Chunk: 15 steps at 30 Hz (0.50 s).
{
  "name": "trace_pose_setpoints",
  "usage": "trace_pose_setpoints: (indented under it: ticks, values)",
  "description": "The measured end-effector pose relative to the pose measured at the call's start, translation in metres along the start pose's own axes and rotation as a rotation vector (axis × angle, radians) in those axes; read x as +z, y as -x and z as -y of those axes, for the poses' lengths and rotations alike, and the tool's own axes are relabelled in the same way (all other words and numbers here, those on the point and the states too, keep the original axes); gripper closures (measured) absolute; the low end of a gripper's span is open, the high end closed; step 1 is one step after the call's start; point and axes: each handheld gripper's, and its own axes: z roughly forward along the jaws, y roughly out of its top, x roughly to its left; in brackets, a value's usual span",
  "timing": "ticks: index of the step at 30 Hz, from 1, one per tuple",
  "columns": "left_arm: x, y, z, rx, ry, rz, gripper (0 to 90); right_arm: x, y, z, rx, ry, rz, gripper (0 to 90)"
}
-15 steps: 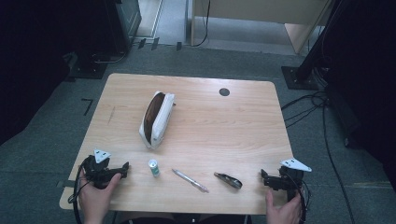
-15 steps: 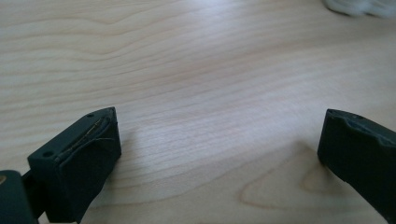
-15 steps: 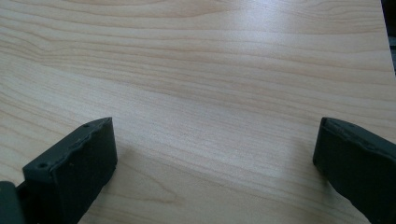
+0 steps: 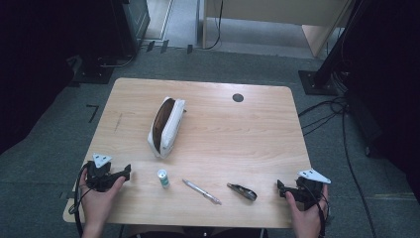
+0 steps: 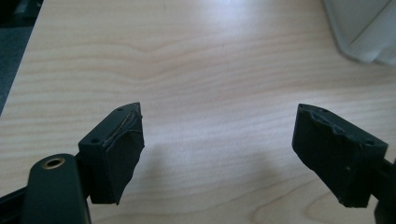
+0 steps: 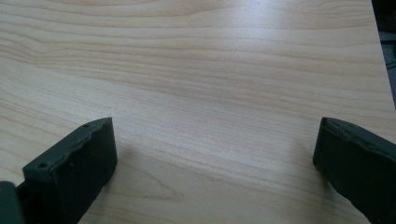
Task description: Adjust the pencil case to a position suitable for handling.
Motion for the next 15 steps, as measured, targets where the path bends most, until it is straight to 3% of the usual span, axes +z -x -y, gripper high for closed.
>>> trace_pose_setpoints:
  ticks: [4, 15]
  values:
    - [-0.004, 0.001, -0.011, -0.011, 0.034, 0.030, 21.1, 0.000, 0.000, 0.000, 0.000, 0.000, 0.000, 0.0]
    - [-0.009, 0.009, -0.043, 0.031, 0.088, 0.074, 26.6, 0.000, 0.000, 0.000, 0.000, 0.000, 0.000, 0.0]
